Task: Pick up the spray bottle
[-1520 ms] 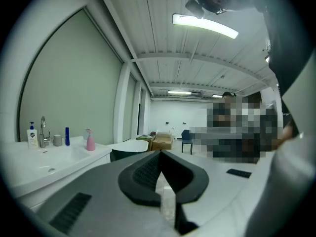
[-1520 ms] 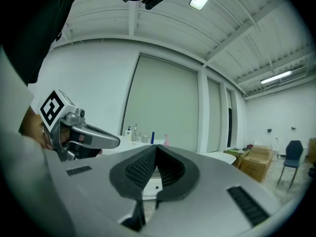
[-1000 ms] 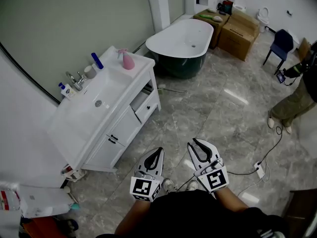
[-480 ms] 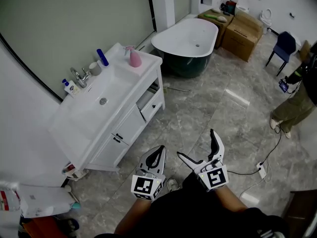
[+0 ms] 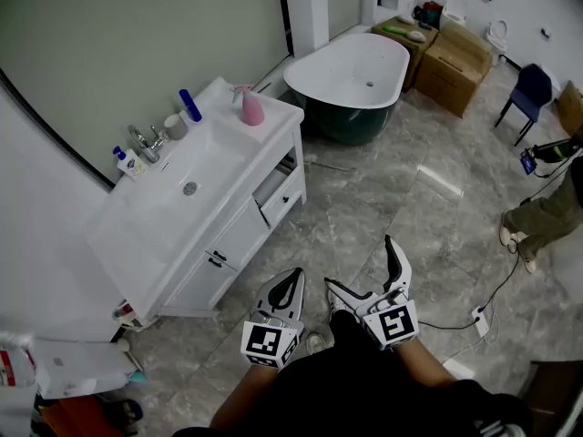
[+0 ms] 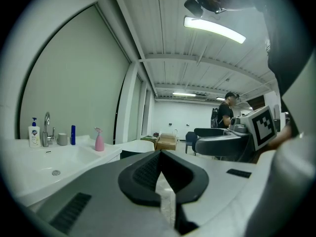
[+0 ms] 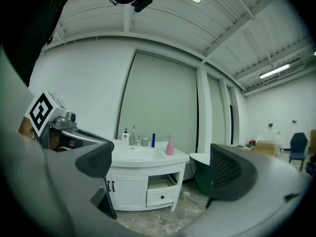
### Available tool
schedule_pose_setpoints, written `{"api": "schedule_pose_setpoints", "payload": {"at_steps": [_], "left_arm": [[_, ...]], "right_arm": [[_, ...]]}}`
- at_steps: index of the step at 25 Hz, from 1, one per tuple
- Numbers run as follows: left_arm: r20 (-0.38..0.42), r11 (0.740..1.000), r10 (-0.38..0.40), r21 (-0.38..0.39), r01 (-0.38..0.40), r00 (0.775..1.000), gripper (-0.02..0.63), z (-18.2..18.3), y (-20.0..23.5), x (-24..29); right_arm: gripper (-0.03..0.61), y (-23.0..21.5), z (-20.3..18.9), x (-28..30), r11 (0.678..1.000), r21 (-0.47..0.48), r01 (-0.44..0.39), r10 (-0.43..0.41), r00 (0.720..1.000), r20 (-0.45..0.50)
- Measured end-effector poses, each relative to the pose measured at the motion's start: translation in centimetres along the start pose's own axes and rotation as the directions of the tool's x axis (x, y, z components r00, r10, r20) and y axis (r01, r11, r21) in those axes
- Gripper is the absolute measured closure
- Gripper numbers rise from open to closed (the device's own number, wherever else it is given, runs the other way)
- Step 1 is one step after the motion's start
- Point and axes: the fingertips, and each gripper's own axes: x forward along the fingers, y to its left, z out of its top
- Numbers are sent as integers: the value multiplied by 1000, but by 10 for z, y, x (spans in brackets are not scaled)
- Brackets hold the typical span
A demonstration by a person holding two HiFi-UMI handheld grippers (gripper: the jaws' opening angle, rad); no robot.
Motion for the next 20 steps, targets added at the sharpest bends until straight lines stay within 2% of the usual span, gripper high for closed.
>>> {"api": "schedule_pose_setpoints", "payload": {"at_steps": [20], "left_arm": [[-6, 994, 106, 15, -106, 994, 618, 31, 67, 144]], "right_arm": [[-12, -113, -15, 126, 994, -22, -108, 108, 994, -37]]}}
